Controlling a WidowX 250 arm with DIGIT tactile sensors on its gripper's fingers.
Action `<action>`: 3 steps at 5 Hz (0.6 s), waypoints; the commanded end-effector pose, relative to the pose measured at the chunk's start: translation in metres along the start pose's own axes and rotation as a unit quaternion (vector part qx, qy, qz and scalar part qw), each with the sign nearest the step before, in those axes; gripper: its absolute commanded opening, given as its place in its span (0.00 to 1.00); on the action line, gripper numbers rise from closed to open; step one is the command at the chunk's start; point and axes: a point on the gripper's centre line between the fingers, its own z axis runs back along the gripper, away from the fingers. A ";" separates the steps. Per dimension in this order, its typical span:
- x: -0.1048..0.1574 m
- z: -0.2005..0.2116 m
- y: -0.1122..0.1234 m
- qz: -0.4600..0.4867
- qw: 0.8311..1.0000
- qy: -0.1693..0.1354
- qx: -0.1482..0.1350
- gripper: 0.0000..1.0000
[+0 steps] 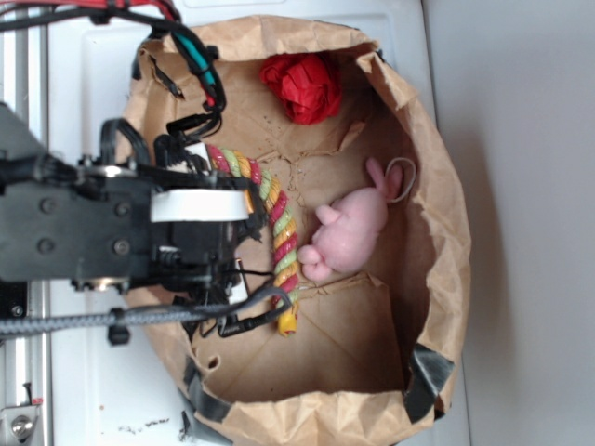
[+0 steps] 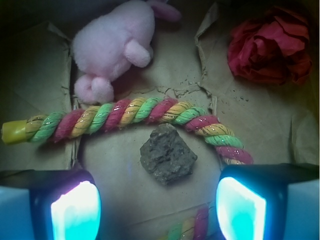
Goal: Grab the rock.
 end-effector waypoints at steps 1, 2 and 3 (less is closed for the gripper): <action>0.018 -0.012 -0.007 -0.004 1.000 -0.001 0.016 1.00; 0.019 -0.020 -0.009 -0.002 1.000 -0.002 0.023 1.00; 0.017 -0.024 -0.011 -0.005 1.000 -0.006 0.027 1.00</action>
